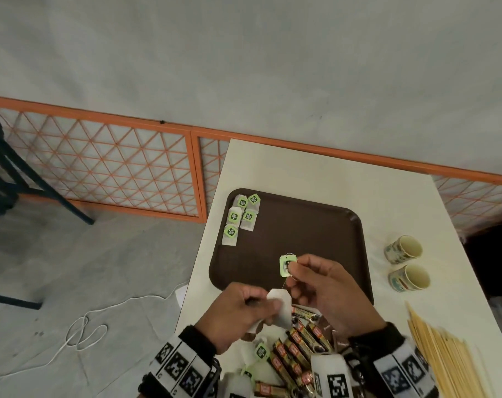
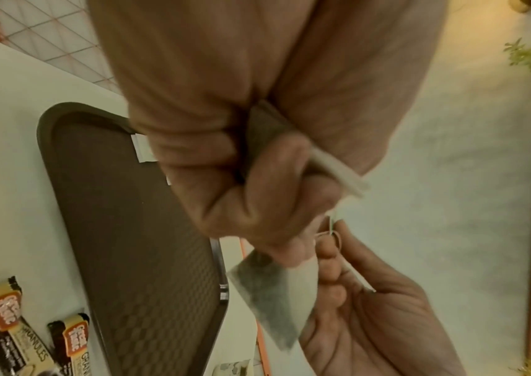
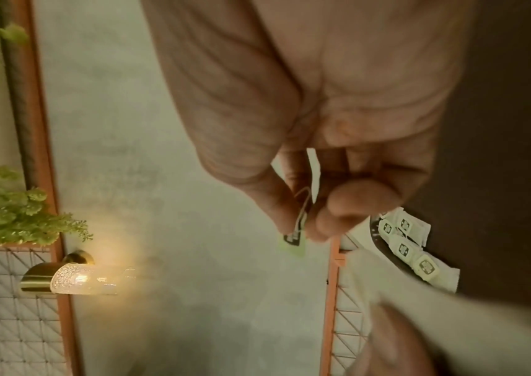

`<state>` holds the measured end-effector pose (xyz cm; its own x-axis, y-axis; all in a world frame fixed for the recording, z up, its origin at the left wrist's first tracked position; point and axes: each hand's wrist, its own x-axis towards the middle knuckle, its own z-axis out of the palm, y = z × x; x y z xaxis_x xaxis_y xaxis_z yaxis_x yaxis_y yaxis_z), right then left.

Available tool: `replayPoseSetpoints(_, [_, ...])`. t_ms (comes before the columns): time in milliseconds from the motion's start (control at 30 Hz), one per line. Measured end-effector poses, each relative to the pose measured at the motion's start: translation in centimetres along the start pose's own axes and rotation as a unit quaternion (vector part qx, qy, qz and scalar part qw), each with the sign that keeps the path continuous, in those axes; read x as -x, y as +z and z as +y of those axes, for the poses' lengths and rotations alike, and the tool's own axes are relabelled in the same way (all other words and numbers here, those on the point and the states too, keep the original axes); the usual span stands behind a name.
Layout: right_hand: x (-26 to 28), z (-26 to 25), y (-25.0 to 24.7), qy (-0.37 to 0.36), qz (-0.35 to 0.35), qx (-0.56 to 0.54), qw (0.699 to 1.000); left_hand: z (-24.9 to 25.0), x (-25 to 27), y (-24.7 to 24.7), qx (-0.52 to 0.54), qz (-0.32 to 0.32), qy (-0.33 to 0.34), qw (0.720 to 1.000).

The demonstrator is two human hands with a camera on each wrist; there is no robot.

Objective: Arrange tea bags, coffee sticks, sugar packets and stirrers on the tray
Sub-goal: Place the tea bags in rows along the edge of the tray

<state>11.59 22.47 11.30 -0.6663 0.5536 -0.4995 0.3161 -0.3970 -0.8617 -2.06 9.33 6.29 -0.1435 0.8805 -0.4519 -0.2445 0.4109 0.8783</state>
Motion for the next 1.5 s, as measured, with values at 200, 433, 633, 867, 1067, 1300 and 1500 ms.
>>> replayPoseSetpoints(200, [1.2, 0.9, -1.7, 0.022, 0.011, -0.06, 0.998, 0.4, 1.9, 1.3, -0.002, -0.032, -0.048, 0.998])
replayPoseSetpoints(433, [2.1, 1.1, -3.3, 0.002, -0.041, 0.036, 0.998, 0.7, 3.0, 1.7, -0.064, -0.011, -0.064, 0.996])
replayPoseSetpoints(633, [2.1, 0.9, -3.3, -0.009, -0.074, 0.039, 0.996, 0.8, 3.1, 1.6, -0.074, 0.014, -0.066, 0.995])
replayPoseSetpoints(867, [1.5, 0.7, -1.1, -0.073, -0.161, 0.247, 0.953, 1.2, 2.7, 0.8, -0.052, -0.017, -0.066, 0.996])
replayPoseSetpoints(1067, [-0.4, 1.7, 0.7, -0.072, -0.126, 0.248, 0.958, 0.0, 2.2, -1.4, -0.001, -0.015, -0.062, 0.998])
replayPoseSetpoints(1300, [-2.3, 2.8, 2.1, -0.003, -0.036, 0.183, 0.982, -0.9, 0.5, -4.2, 0.072, 0.082, -0.043, 0.993])
replayPoseSetpoints(1500, [-5.6, 4.8, 5.0, 0.022, 0.004, 0.17, 0.985, -1.1, -1.3, -5.7, 0.13, 0.11, -0.068, 0.983])
